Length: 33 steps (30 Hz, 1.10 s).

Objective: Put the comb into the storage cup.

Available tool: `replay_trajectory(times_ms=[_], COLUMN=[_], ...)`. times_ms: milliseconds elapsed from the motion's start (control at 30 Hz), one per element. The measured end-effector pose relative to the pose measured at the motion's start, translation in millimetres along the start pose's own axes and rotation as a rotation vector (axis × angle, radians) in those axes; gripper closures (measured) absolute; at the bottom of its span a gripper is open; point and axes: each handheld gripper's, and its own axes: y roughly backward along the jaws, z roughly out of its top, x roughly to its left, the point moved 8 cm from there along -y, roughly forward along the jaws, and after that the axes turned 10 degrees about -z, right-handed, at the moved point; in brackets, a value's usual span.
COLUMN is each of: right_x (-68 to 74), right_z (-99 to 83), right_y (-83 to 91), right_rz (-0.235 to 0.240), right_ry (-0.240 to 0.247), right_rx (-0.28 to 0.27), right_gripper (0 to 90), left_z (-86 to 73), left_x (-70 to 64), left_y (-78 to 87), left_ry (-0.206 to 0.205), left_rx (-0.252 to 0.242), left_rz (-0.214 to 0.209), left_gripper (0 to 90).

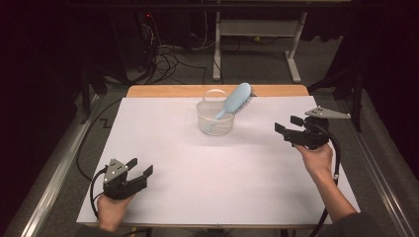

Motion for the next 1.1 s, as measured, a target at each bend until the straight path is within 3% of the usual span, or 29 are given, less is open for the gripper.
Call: replay_trajectory(times_ms=[1100], right_x=[-12.0], right_z=[-13.8], right_y=[24.0], right_rz=[-0.006], right_ry=[-0.016], right_rx=[-0.042], right_gripper=[28.5], left_z=[-0.2], left_x=[-0.2], left_y=[-0.7], left_ry=[-0.004], left_rx=[0.007], left_rz=[0.001], left_gripper=[35.6])
